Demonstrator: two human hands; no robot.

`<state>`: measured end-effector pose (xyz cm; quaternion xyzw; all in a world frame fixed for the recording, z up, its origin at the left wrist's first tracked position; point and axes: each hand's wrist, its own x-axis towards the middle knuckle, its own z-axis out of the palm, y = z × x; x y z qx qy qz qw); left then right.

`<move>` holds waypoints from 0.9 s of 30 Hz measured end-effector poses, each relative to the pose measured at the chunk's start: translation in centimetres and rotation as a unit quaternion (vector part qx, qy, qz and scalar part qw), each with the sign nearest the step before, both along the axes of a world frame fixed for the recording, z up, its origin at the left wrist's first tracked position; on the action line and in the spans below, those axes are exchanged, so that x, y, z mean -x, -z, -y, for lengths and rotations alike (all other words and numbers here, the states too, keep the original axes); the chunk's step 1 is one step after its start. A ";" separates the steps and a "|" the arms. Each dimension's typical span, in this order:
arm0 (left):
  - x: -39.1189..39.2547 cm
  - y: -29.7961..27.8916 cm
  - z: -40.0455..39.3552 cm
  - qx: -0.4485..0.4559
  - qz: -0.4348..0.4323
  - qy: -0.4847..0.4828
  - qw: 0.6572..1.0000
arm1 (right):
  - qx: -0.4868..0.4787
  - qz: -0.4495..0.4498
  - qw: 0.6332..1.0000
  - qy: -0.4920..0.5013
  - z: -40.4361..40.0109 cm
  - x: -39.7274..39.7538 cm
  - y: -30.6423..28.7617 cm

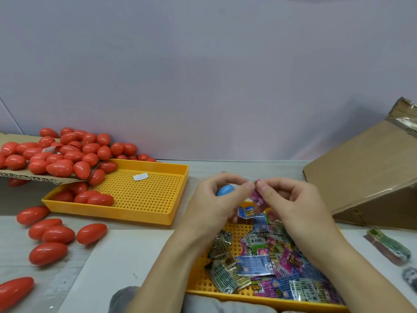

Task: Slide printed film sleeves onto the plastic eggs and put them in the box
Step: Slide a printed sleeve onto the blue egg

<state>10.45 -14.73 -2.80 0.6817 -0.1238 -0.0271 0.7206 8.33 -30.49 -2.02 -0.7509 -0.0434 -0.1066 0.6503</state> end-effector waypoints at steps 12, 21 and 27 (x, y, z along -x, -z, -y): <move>0.2 -0.3 0.2 -0.062 0.054 -0.047 0.995 | -0.052 -0.024 0.997 0.047 0.3 -0.6 0.5; -0.1 -0.1 0.1 -0.052 0.089 -0.141 0.985 | -0.090 -0.062 0.991 -0.080 0.4 -0.3 0.3; 0.5 -0.5 0.4 -0.046 0.066 -0.024 0.996 | -0.055 -0.042 0.996 -0.064 0.2 -0.6 0.7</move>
